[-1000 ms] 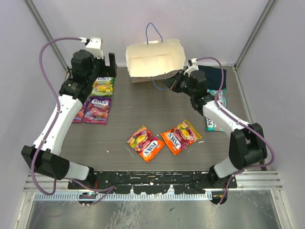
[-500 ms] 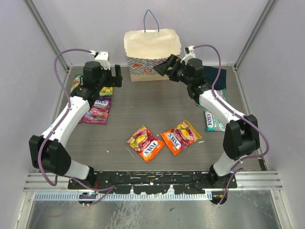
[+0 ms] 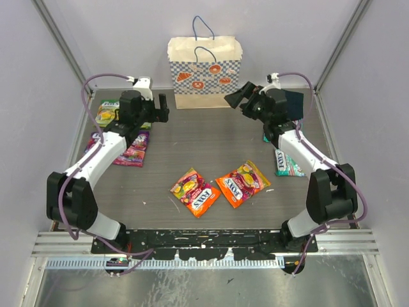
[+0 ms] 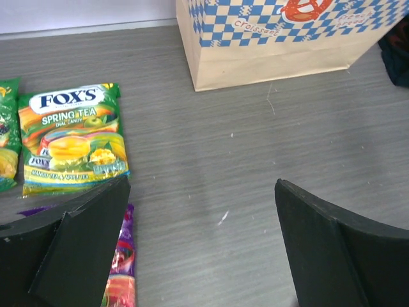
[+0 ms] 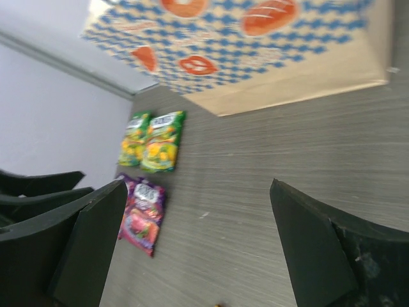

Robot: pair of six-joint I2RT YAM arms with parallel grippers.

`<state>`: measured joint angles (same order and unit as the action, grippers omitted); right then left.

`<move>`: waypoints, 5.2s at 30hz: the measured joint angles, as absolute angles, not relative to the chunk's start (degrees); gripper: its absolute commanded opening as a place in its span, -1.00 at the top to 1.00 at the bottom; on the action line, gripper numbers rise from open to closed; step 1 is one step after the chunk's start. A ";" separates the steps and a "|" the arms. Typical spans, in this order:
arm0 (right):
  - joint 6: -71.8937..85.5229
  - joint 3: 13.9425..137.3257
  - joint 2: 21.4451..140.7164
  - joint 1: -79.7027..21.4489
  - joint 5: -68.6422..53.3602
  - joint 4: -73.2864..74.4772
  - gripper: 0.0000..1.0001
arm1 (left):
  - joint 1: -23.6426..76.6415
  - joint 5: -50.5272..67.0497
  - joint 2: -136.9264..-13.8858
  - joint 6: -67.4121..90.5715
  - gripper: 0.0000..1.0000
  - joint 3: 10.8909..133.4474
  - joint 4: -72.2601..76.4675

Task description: Take the snacks out of the paper bag

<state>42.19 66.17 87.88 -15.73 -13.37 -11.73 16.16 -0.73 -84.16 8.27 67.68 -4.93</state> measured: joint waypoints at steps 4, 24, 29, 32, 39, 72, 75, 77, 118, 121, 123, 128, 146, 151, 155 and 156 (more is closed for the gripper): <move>38.74 63.96 89.69 -13.50 -9.43 -11.97 -1.00 | 16.16 -1.39 -89.27 7.09 -0.96 67.70 0.75; 5.41 89.52 126.48 -9.82 -14.35 -11.60 -0.99 | 14.31 7.01 -123.04 0.51 -0.96 89.17 19.49; 2.17 94.43 130.80 -8.64 -18.48 -13.28 -0.98 | 13.23 11.07 -126.82 0.51 -0.96 92.09 23.18; 1.85 95.22 132.35 -7.90 -21.91 -15.57 -0.97 | 12.99 13.37 -128.29 0.56 -0.96 92.16 24.49; 2.52 95.66 133.78 -6.90 -28.64 -20.73 -0.95 | 12.99 17.91 -129.45 1.96 -0.96 92.16 27.55; 9.45 91.88 134.28 -7.35 -38.02 -28.88 -0.83 | 12.93 22.94 -128.84 9.50 -0.96 88.66 33.74; 9.54 90.28 133.32 -7.40 -38.02 -28.97 -0.83 | 12.97 22.79 -127.87 9.72 -0.96 86.80 33.71; 9.67 89.93 132.81 -7.42 -38.02 -28.93 -0.84 | 12.99 22.70 -127.31 9.76 -0.96 86.04 33.65; 15.62 84.71 122.63 -7.81 -16.78 -19.44 -1.00 | 13.13 9.82 -116.66 8.86 -0.96 74.15 28.60; 18.28 80.75 117.86 -7.81 -12.82 -17.96 -1.00 | 13.13 5.63 -111.92 8.10 -0.96 69.73 28.45; 20.18 77.36 114.19 -7.81 -10.07 -17.67 -1.00 | 13.13 2.07 -108.42 7.79 -0.96 67.66 28.05; 26.17 69.30 104.88 -7.88 -3.46 -15.03 -1.00 | 13.10 -6.09 -98.54 8.34 -0.96 61.32 26.87; 38.28 46.44 78.98 -46.94 25.82 6.87 -0.98 | 35.33 -13.56 -56.90 34.87 -0.96 35.68 -6.02; 36.14 45.95 78.78 -57.95 26.85 12.14 -0.93 | 36.73 -13.74 -46.61 37.71 -0.96 32.23 -14.15; 31.92 47.05 78.63 -67.31 26.79 15.59 -0.81 | 36.84 -12.78 -42.37 39.51 -0.89 30.13 -17.32; 31.11 47.40 78.63 -69.12 26.30 16.36 -0.73 | 36.99 -12.03 -42.35 39.77 -0.85 29.80 -18.35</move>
